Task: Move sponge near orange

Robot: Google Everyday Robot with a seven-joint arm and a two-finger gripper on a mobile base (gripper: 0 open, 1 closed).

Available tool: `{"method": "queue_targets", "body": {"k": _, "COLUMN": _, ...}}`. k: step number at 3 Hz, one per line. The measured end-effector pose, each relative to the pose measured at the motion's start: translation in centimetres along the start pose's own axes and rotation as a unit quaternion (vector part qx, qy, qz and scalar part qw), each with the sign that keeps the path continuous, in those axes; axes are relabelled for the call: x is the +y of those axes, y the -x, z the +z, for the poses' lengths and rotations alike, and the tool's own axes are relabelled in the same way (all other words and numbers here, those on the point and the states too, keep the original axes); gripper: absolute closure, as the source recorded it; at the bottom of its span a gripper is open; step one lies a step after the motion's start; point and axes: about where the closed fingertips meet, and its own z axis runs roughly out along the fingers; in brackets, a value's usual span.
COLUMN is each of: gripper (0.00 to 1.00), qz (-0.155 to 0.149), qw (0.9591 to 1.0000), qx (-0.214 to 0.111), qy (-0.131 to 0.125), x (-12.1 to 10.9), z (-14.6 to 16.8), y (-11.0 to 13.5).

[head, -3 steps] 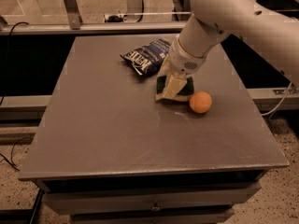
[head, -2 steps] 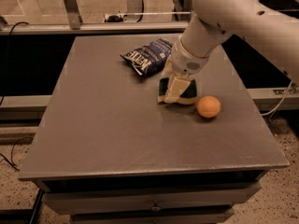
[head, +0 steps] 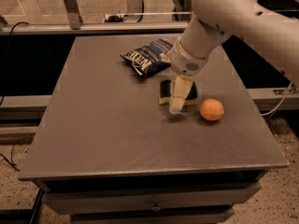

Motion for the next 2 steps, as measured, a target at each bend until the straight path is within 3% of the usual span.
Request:
{"method": "queue_targets", "body": {"k": 1, "gripper": 0.0, "qz": 0.026, "qw": 0.9994, "qx": -0.021, "qy": 0.002, "x": -1.1, "z": -1.1, "y": -0.2}}
{"method": "queue_targets", "body": {"k": 2, "gripper": 0.0, "qz": 0.054, "qw": 0.996, "qx": -0.072, "qy": 0.004, "x": -2.6, "z": -2.7, "y": 0.5}}
